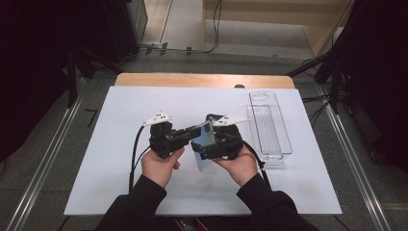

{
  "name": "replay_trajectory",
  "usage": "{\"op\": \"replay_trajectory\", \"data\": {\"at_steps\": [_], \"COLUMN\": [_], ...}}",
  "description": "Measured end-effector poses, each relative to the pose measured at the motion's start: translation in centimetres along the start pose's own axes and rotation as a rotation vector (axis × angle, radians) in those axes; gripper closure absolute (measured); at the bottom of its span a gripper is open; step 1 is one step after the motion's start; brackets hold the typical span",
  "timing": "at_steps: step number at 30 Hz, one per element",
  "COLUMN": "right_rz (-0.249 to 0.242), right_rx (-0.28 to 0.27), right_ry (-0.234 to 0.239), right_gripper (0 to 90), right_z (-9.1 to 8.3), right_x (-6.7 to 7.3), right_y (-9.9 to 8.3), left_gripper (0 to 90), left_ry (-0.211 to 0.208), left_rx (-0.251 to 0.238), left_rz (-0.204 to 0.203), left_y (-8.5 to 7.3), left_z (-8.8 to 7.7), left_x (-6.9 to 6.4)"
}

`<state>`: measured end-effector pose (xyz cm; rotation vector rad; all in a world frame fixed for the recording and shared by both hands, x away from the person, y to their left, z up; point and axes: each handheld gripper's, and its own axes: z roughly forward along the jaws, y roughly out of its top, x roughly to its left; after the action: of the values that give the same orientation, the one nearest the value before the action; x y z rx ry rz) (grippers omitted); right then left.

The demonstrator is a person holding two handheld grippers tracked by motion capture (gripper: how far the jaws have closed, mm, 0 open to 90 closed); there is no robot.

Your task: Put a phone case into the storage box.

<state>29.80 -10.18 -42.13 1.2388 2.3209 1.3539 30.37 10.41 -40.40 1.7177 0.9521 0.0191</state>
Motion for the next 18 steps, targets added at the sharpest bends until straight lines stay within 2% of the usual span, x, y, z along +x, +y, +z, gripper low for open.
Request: {"op": "replay_trajectory", "data": {"at_steps": [7,9,17,18], "right_rz": [0.003,-0.012,-0.026,-0.029], "right_rx": [-0.017,-0.025,-0.035,-0.030], "right_ry": [0.015,0.024,0.014,0.005], "right_gripper": [8.3,14.5,15.3,15.4], "right_z": [0.11,0.02,-0.16,-0.20], "right_x": [0.00,0.15,0.25,0.25], "right_y": [0.10,0.04,0.01,0.00], "left_gripper": [80.7,80.6,78.5,73.6], "left_ry": [0.000,-0.001,-0.021,-0.021], "left_rx": [-0.005,-0.005,-0.002,-0.009], "left_rz": [-0.001,-0.006,-0.026,-0.025], "left_y": [-0.06,-0.07,0.07,0.18], "left_z": [-0.04,-0.03,-0.15,-0.28], "left_x": [-0.38,-0.28,-0.31,-0.42]}}
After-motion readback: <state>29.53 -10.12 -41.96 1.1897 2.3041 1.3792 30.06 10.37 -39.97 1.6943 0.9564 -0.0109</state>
